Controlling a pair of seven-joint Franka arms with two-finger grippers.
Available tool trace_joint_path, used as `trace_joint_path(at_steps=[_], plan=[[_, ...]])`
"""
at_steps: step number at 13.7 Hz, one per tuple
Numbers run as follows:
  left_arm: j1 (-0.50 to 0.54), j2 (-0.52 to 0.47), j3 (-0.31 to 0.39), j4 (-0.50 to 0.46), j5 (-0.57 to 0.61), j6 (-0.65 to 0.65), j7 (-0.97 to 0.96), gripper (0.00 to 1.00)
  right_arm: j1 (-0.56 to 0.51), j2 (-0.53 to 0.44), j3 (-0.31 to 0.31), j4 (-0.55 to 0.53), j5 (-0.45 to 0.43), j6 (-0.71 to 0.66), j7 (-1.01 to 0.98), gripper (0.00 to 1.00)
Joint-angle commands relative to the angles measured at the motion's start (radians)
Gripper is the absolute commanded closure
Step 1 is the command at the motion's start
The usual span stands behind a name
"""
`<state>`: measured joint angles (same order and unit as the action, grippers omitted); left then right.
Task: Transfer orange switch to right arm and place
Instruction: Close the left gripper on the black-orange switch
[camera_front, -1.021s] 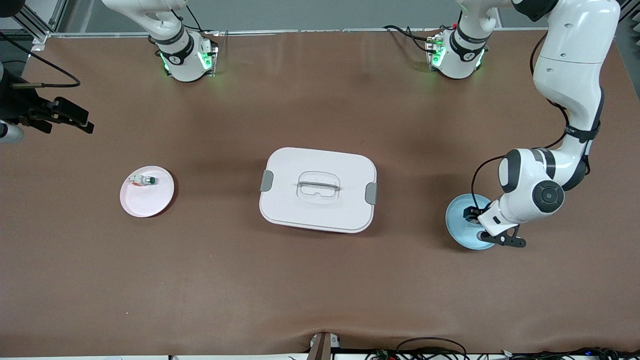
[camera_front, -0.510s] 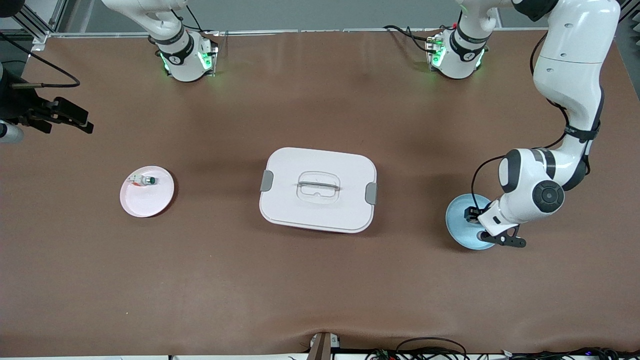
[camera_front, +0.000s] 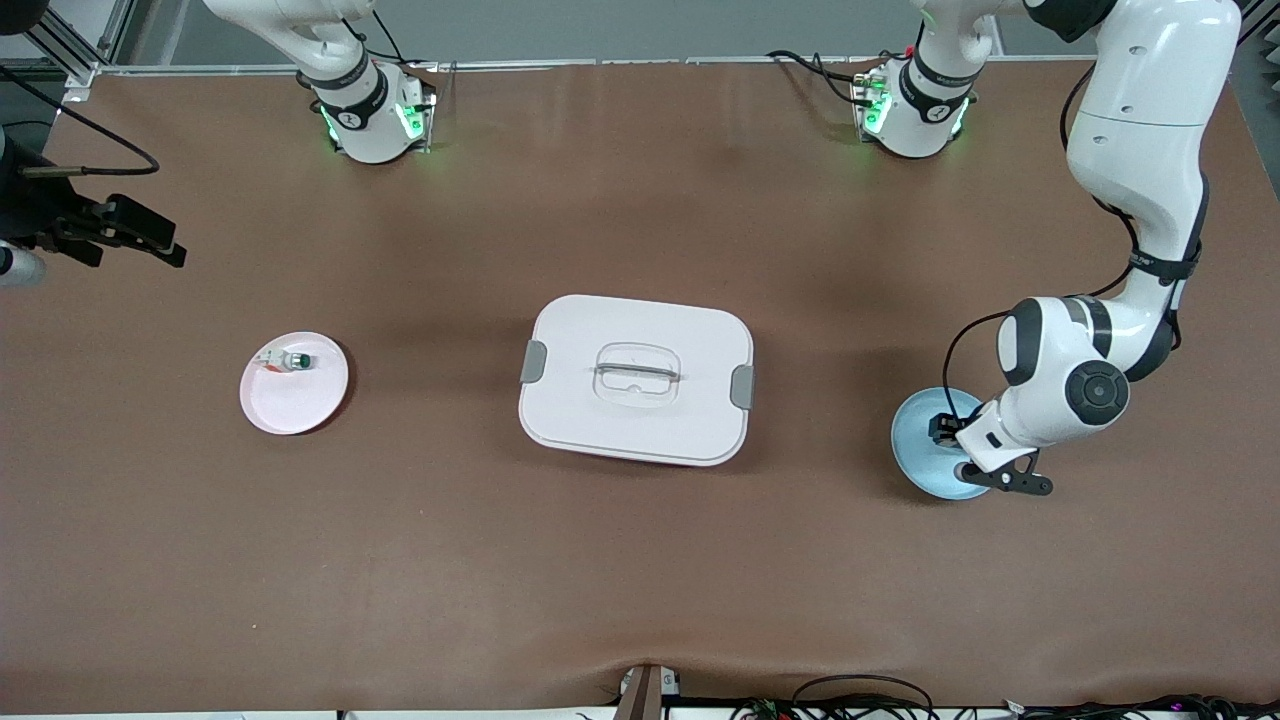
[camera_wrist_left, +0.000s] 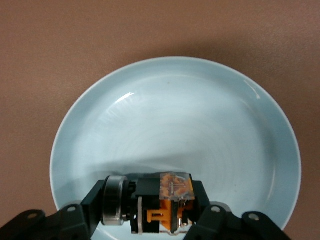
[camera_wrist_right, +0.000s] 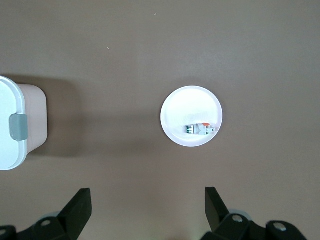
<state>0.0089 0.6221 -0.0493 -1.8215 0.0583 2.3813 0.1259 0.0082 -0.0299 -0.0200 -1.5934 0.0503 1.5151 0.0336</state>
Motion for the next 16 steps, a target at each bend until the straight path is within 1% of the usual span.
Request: trace_joint_path(at_steps=[1,5,7,9,12,15,16], plan=[[0.008,-0.071,-0.009,-0.019,0.002,-0.069,0.008,0.81,-0.017,-0.019,0.012,-0.019,-0.001,0.005,0.012,0.00],[0.008,-0.130,-0.018,-0.015,-0.002,-0.163,0.008,0.81,-0.017,-0.018,0.012,-0.019,-0.001,0.005,0.012,0.00],[0.006,-0.157,-0.018,-0.012,-0.029,-0.209,0.008,0.81,-0.017,-0.019,0.012,-0.017,-0.001,0.005,0.012,0.00],[0.003,-0.177,-0.020,-0.012,-0.044,-0.228,0.006,0.81,-0.017,-0.019,0.012,-0.017,-0.001,0.005,0.012,0.00],[0.005,-0.212,-0.043,-0.012,-0.046,-0.289,-0.034,0.81,-0.019,-0.016,0.012,-0.008,-0.003,0.005,0.012,0.00],[0.008,-0.260,-0.086,-0.012,-0.049,-0.362,-0.083,0.81,-0.019,-0.008,0.012,0.006,-0.004,0.002,-0.003,0.00],[0.008,-0.275,-0.096,-0.012,-0.070,-0.381,-0.089,0.81,-0.020,-0.008,0.012,0.007,-0.004,0.002,-0.003,0.00]])
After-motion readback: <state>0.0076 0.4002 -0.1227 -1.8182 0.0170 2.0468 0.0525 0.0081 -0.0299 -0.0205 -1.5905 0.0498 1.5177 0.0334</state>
